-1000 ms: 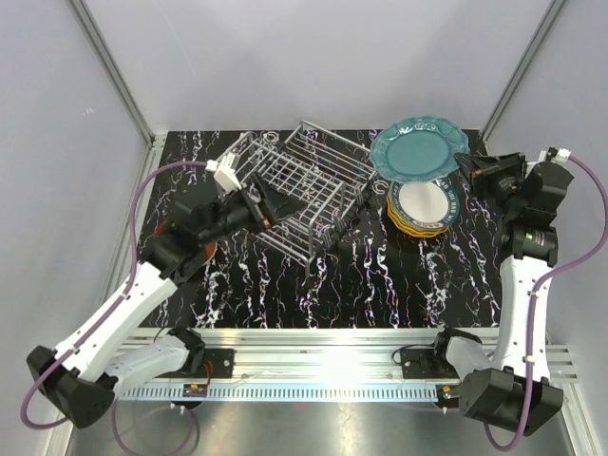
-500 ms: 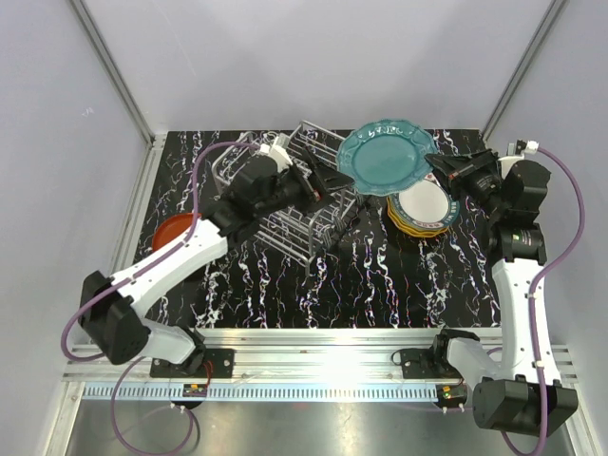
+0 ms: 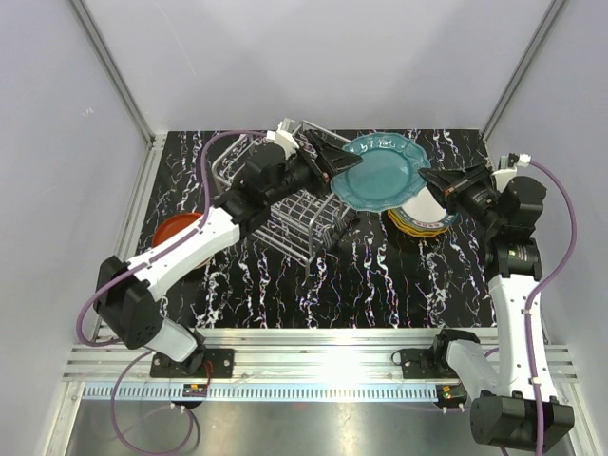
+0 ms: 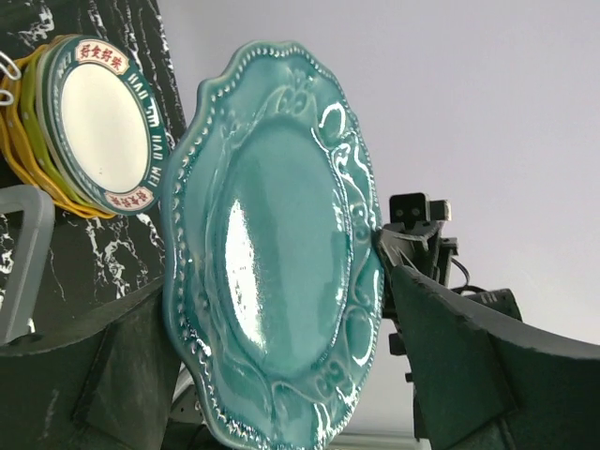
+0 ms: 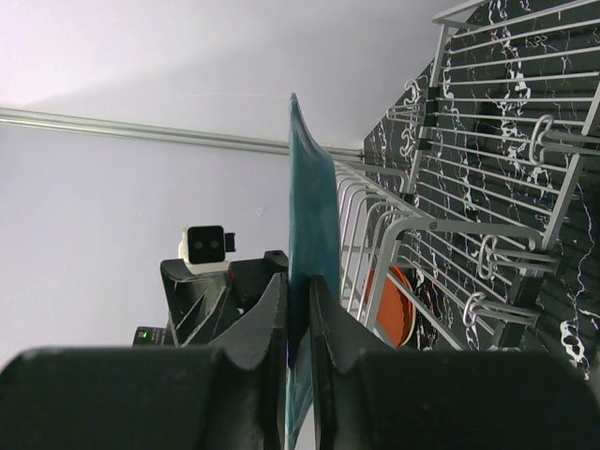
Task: Load the plates into the dish rack
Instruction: Pass the plate from the right arm to the left
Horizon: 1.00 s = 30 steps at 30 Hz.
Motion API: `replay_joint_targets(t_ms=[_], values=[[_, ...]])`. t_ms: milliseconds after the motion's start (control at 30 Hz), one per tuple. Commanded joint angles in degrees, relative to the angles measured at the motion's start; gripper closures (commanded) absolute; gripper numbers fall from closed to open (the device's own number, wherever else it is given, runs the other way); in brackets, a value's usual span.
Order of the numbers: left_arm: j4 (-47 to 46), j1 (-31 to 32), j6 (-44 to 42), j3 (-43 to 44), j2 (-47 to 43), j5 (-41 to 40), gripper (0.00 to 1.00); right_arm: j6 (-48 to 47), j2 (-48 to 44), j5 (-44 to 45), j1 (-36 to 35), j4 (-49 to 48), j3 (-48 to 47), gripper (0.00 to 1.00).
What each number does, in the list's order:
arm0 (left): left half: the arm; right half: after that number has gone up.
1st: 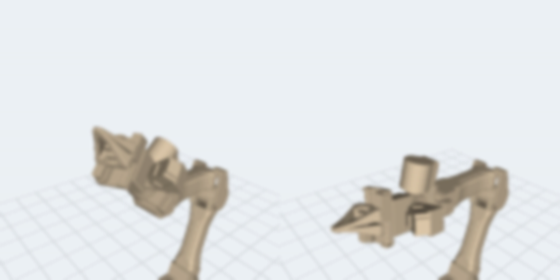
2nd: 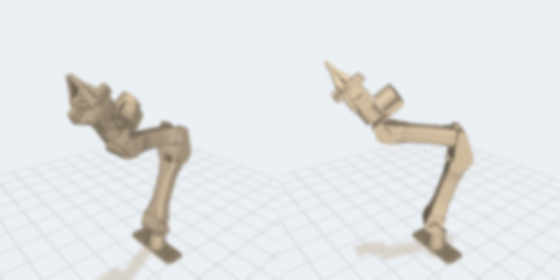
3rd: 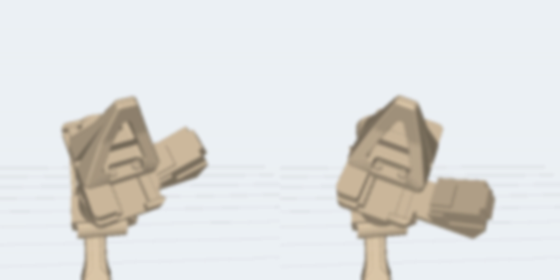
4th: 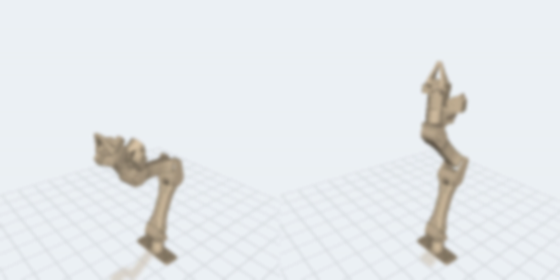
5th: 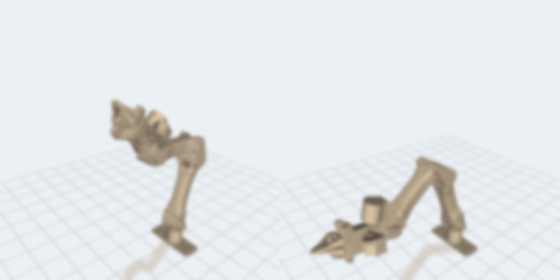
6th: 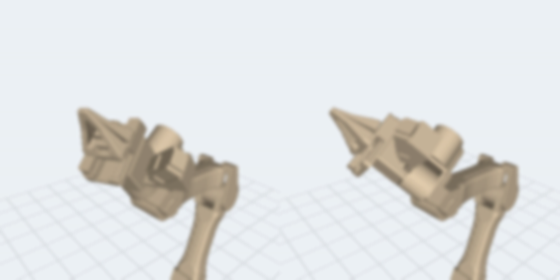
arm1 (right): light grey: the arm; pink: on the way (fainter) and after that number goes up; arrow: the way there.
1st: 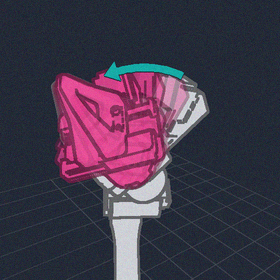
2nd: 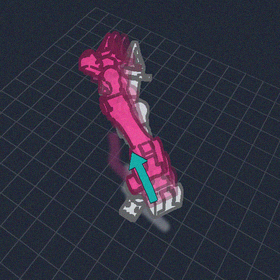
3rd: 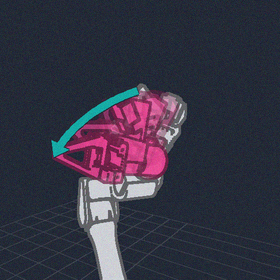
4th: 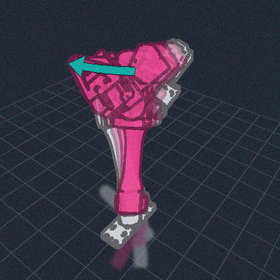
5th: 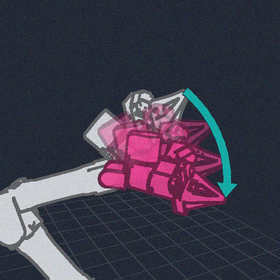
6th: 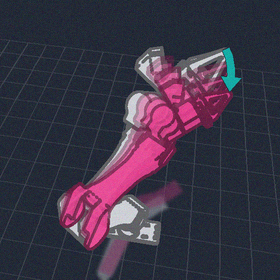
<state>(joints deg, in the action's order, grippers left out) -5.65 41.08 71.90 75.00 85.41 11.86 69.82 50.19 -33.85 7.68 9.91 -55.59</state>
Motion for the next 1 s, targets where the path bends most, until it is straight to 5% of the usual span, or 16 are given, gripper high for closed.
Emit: replay_joint_targets(t_ms=[0,633,967], values=[[-5.51,0.67,1.31,1.11,1.34,0.8,0.14,4.36,-1.68,-3.33,-0.74,-11.32,-0.92,1.0],[-9.03,0.84,1.58,-4.25,-4.19,4.23,0.45,2.69,-0.45,-3.86,-2.06,-13.43,1.36,1.0],[-8.41,0.93,-0.17,-4.07,-4.55,4.58,0.71,0.93,-0.45,-4.04,-3.02,-12.46,1.63,1.0]])
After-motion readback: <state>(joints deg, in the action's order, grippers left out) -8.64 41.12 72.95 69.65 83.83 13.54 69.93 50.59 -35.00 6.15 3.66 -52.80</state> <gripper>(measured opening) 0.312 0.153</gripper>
